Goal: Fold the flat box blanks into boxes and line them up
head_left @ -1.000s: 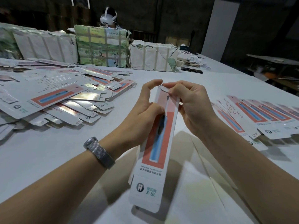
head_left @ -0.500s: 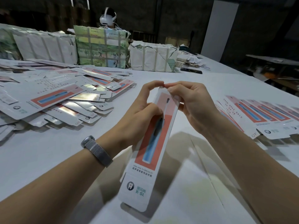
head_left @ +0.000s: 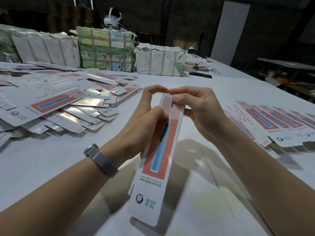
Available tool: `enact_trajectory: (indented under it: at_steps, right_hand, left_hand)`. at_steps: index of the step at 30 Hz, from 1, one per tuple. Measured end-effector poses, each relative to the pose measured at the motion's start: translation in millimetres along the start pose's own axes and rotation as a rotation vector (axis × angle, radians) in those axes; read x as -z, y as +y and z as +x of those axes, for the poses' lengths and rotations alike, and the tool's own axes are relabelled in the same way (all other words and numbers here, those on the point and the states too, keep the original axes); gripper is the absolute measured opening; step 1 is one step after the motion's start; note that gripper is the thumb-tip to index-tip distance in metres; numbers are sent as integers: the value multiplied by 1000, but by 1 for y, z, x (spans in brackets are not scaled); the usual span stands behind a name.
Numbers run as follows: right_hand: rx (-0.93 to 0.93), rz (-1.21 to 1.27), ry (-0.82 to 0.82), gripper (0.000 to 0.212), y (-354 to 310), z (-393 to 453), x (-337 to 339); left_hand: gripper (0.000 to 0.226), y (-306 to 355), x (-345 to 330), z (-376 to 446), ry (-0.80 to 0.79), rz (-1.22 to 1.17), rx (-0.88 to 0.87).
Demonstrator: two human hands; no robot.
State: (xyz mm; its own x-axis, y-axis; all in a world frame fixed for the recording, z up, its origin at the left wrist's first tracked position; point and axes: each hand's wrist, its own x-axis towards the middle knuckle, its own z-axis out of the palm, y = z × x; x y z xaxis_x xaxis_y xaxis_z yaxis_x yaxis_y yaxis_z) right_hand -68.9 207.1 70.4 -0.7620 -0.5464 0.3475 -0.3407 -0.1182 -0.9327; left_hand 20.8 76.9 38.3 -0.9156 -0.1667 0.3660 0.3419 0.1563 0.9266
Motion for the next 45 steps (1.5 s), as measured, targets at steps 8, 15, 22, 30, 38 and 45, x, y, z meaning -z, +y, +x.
enact_trajectory:
  at_steps: [8, 15, 22, 30, 38, 45]
  right_hand:
    - [77, -27, -17, 17, 1, 0, 1]
    - [39, 64, 71, 12, 10, -2, -12]
    - [64, 34, 118, 9, 11, -1, -11]
    - [351, -669, 167, 51, 6, -5, -12]
    - [164, -1016, 150, 71, -15, 10, 24]
    - [-529, -1350, 423, 24, 1, 19, 139]
  left_hand:
    - [39, 0, 1, 0, -16, -28, 10]
    - [40, -6, -3, 7, 113, -92, -12]
    - [40, -8, 1, 7, 97, -34, -31]
    - [20, -2, 2, 6, 33, -172, -108]
    - [47, -10, 11, 4, -218, 19, -35]
    - [20, -15, 16, 12, 80, 183, 23]
